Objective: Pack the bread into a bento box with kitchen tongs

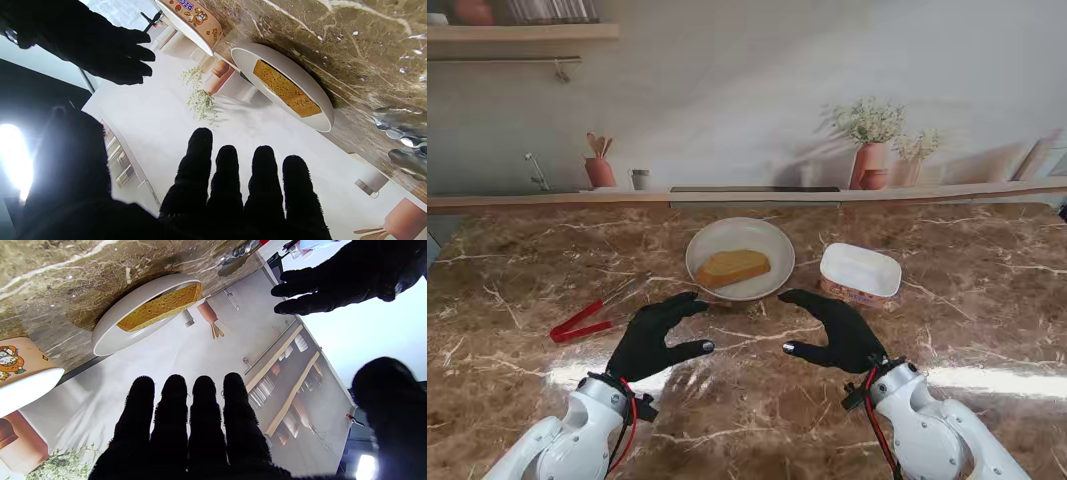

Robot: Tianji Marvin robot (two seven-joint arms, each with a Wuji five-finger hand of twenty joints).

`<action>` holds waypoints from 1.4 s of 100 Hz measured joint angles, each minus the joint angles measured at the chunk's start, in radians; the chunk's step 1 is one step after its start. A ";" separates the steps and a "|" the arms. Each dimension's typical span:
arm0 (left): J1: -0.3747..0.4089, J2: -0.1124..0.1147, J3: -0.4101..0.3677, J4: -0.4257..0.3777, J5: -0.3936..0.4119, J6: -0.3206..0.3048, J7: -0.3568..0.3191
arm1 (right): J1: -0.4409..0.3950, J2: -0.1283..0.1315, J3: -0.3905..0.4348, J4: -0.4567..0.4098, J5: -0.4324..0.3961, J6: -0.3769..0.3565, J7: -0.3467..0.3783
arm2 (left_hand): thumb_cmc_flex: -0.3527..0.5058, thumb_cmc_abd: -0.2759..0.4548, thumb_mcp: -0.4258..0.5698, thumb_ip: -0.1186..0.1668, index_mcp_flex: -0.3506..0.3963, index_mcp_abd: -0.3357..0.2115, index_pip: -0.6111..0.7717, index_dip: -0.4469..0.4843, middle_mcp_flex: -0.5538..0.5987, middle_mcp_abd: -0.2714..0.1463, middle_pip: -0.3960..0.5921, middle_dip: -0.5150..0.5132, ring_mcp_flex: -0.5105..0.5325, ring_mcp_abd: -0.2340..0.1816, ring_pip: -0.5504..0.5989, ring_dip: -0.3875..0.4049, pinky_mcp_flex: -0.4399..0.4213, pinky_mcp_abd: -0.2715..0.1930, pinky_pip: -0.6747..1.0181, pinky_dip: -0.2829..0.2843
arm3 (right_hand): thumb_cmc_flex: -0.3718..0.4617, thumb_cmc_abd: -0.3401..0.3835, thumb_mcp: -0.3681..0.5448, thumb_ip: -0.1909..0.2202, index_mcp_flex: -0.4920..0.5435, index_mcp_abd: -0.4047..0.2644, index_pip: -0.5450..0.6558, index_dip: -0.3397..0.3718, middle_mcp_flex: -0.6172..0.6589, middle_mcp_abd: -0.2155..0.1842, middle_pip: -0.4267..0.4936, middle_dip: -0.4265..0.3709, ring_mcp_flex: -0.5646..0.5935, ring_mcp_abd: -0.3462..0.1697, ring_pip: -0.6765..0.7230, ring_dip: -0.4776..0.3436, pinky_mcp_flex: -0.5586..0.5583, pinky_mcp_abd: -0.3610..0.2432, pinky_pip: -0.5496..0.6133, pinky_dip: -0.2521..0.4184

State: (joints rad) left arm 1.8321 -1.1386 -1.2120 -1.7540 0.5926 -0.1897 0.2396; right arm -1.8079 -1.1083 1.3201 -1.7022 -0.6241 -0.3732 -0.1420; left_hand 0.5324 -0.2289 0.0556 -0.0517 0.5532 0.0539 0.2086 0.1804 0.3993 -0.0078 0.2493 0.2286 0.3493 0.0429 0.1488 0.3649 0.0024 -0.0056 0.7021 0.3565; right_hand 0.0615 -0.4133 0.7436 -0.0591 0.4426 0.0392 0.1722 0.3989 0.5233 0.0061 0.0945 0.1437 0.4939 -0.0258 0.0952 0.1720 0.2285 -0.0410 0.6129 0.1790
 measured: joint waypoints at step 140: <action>0.010 0.003 -0.051 0.003 0.023 -0.002 -0.016 | 0.479 0.061 -0.218 0.457 -0.377 0.423 0.040 | 0.000 0.009 -0.009 0.000 0.000 0.000 0.000 -0.009 0.000 0.000 0.000 0.000 -0.012 0.000 0.000 -0.001 -0.001 -0.001 0.000 0.000 | 0.490 -0.246 -0.122 -0.002 0.121 -0.029 0.186 0.219 0.142 -0.028 0.312 0.303 0.224 -0.001 0.244 0.216 0.196 0.020 0.208 0.099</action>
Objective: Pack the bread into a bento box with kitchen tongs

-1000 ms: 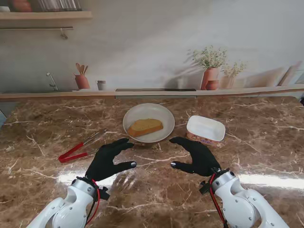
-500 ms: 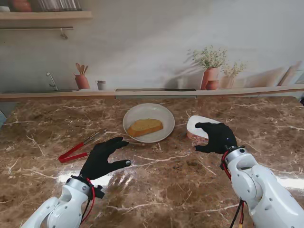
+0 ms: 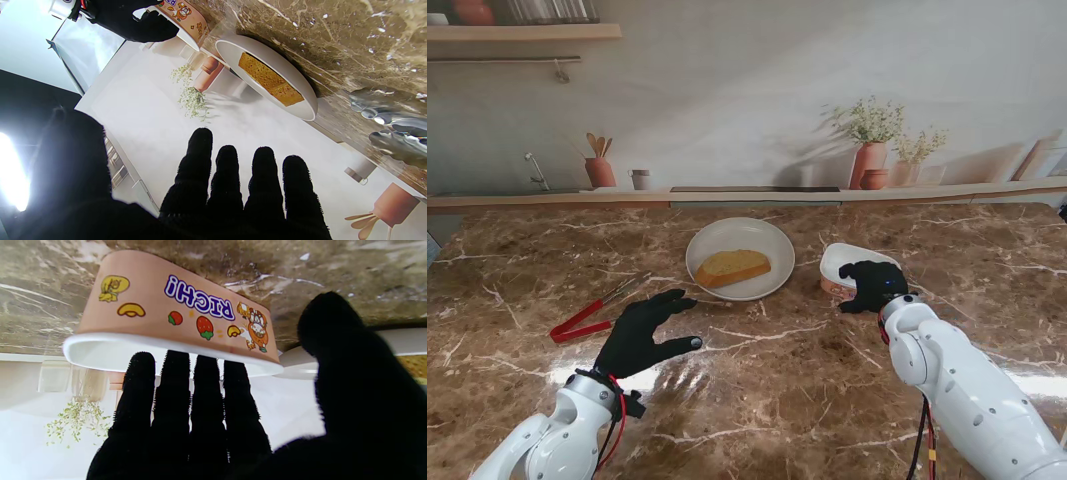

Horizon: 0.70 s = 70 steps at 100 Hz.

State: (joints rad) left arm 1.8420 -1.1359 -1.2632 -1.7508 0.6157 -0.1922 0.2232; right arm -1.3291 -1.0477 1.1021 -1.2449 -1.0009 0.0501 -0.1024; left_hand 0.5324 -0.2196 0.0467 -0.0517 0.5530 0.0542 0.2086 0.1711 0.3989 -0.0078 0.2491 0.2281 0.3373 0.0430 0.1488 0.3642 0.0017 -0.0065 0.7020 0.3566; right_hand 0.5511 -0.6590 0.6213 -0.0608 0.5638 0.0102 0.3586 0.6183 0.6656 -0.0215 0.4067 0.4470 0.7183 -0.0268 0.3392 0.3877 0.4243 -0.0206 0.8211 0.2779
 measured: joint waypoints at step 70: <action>0.016 0.000 -0.016 -0.006 -0.001 0.020 0.004 | 0.025 -0.044 -0.050 0.064 0.068 0.071 -0.165 | 0.001 0.000 -0.008 0.000 0.000 0.000 0.000 0.000 0.000 0.000 0.000 0.000 0.000 0.000 0.000 0.000 -0.010 0.000 0.000 0.000 | 0.086 -0.143 0.391 -0.190 0.375 -0.250 0.585 -0.236 0.608 -0.074 0.087 0.227 0.489 0.014 0.314 0.168 0.392 0.106 0.397 0.091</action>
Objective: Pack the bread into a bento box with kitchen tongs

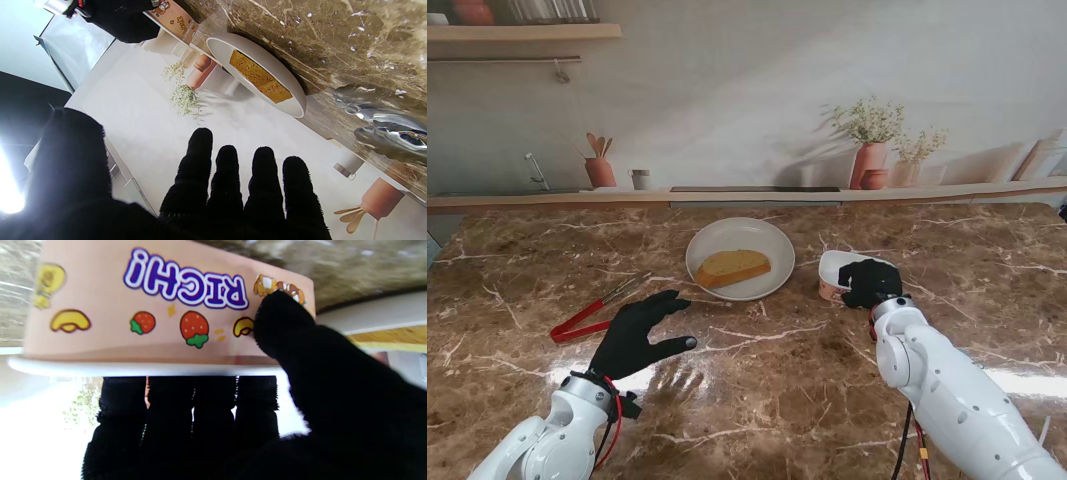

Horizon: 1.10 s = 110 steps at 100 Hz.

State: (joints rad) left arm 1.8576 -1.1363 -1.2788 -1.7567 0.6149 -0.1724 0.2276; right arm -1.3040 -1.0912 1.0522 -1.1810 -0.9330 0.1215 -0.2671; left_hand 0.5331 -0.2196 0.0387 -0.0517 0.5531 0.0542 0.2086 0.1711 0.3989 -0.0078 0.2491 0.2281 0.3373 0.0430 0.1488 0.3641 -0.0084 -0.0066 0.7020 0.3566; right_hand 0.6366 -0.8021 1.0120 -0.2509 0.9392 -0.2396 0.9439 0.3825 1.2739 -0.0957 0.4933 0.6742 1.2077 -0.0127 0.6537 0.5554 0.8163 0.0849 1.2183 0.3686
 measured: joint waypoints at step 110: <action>0.041 0.001 -0.038 -0.037 0.025 -0.002 -0.002 | -0.334 0.033 -0.174 -0.493 -0.101 -0.122 0.070 | 0.001 0.010 0.000 0.000 0.000 0.000 0.000 0.000 0.000 0.000 0.000 0.000 0.000 0.000 0.000 0.000 0.000 0.000 0.000 0.000 | -0.002 -0.017 0.001 -0.001 0.020 0.004 0.000 -0.055 0.027 0.010 -0.002 0.000 0.034 0.012 0.005 0.002 0.039 0.001 0.068 0.000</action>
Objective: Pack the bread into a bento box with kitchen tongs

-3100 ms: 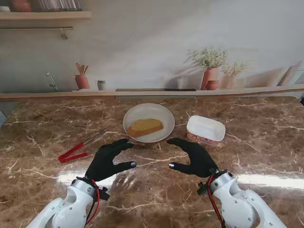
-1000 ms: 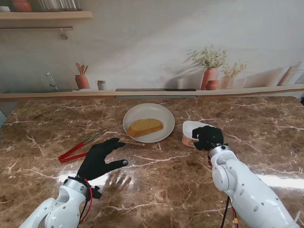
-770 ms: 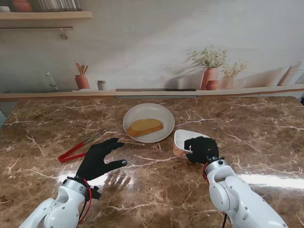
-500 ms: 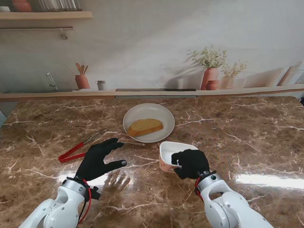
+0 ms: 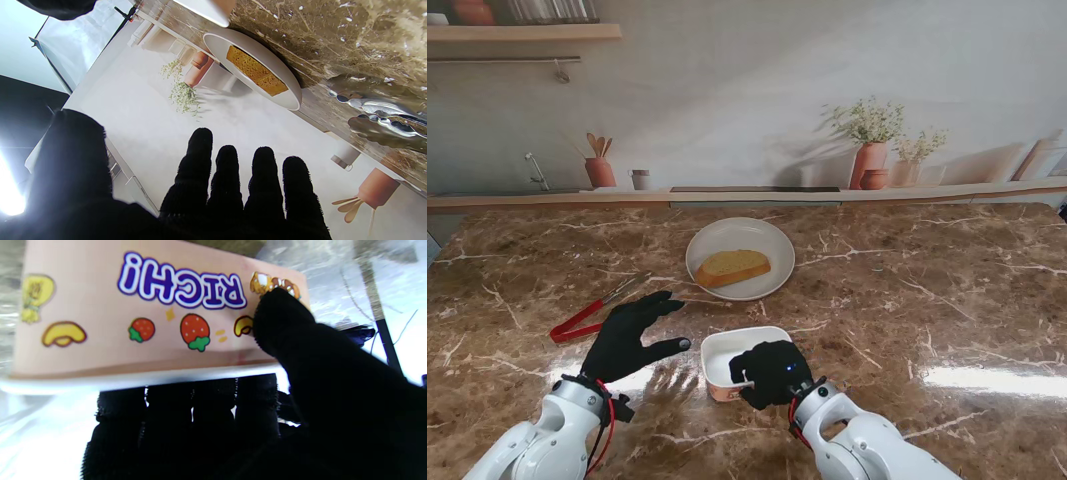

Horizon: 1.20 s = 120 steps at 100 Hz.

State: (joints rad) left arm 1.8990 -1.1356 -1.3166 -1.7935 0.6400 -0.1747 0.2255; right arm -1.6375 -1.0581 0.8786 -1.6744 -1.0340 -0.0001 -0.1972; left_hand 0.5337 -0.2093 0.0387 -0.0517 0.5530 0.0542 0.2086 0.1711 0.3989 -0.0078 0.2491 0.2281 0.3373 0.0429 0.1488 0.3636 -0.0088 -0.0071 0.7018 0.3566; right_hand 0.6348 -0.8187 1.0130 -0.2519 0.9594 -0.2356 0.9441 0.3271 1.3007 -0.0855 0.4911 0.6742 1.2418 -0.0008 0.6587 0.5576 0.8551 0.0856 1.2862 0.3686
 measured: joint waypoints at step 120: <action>0.031 0.001 -0.020 -0.026 0.007 0.008 0.006 | 0.066 -0.040 -0.101 0.061 0.102 0.093 -0.043 | 0.000 0.000 0.000 0.000 0.000 0.000 0.000 0.000 0.000 0.000 0.000 -0.006 0.000 0.000 0.000 0.000 0.000 0.000 0.000 0.000 | -0.286 0.104 -0.181 0.088 -0.091 0.126 -0.492 0.184 -0.211 0.029 -0.138 -0.177 -0.157 0.017 -0.202 -0.055 -0.137 0.025 -0.062 -0.047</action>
State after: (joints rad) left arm 1.9302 -1.1343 -1.3363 -1.8196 0.6468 -0.1664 0.2310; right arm -1.5718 -1.0984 0.7776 -1.6134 -0.9319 0.0926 -0.2406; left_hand 0.5337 -0.2093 0.0387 -0.0517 0.5530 0.0543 0.2086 0.1711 0.3989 -0.0078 0.2491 0.2226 0.3373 0.0430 0.1488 0.3634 -0.0089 -0.0071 0.7018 0.3566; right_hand 0.3493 -0.7151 0.8324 -0.1643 0.8680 -0.1096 0.4521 0.5111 1.0900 -0.0562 0.3535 0.4968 1.0846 0.0164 0.4565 0.5024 0.7179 0.1110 1.2246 0.3212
